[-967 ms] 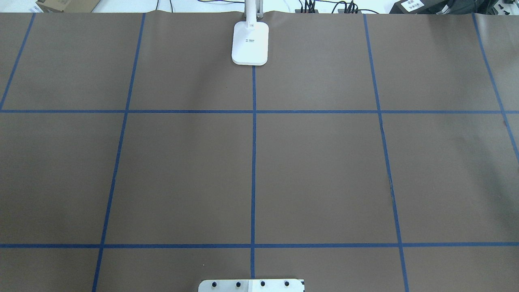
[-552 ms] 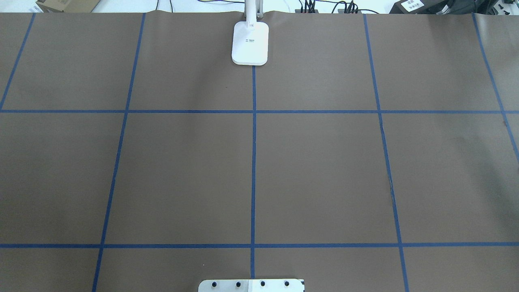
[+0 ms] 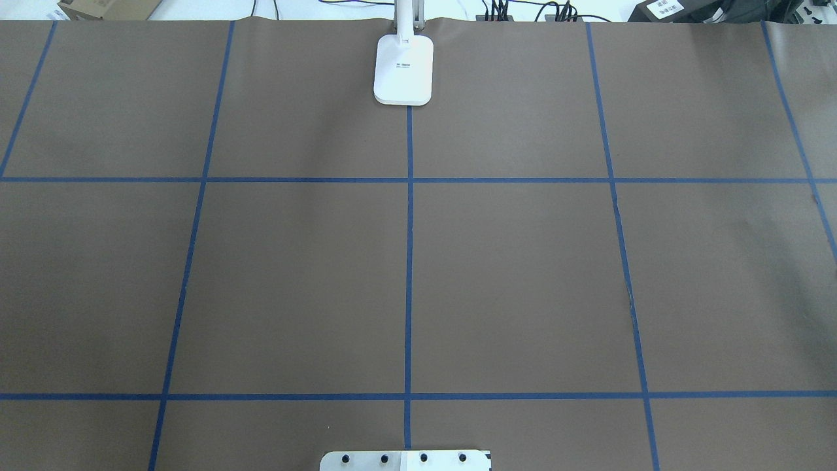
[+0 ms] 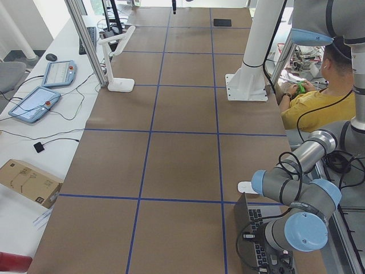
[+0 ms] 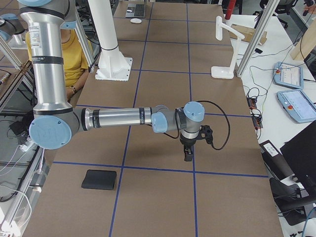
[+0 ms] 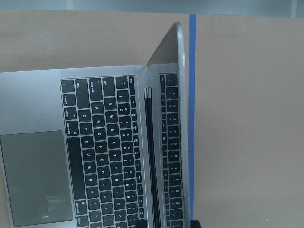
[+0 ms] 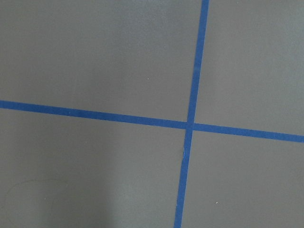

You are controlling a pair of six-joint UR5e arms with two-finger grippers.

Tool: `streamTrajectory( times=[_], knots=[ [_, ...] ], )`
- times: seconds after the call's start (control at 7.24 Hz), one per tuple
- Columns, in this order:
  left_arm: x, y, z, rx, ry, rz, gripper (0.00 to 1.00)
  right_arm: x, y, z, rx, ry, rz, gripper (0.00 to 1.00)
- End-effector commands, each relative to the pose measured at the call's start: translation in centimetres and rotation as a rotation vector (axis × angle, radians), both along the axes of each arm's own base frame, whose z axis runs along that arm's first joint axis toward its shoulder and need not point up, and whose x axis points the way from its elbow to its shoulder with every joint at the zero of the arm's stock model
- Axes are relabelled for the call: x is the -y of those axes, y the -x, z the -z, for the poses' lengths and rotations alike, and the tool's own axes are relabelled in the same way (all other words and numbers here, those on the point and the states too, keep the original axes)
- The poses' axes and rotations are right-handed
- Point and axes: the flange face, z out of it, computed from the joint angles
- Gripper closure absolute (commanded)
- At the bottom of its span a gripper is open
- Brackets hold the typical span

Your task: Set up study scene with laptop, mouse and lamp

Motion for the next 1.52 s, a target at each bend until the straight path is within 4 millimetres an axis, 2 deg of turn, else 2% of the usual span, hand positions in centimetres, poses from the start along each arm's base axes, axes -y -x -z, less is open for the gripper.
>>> streamTrajectory(
  times=[0.0, 0.28, 0.97, 1.24, 1.38],
  knots=[
    [1.4, 1.0, 0.7, 0.013, -0.028, 0.002, 1.0, 0.0, -0.1, 0.0, 0.0, 0.0, -0.003, 0.0],
    [2.5, 1.8, 1.5, 0.019, -0.057, 0.007, 1.0, 0.1, 0.0, 0.1, 0.0, 0.0, -0.001, 0.0],
    [8.0, 5.1, 5.1, 0.018, -0.195, 0.046, 1.0, 0.1, 0.0, 0.1, 0.002, 0.001, -0.002, 0.0],
    [11.7, 6.2, 7.6, -0.01, -0.298, 0.054, 1.0, 0.1, 0.0, 0.1, 0.002, 0.001, -0.002, 0.0],
    [14.2, 6.8, 9.3, -0.004, -0.343, 0.033, 1.0, 0.1, 0.0, 0.2, 0.002, -0.001, -0.002, 0.0]
  ],
)
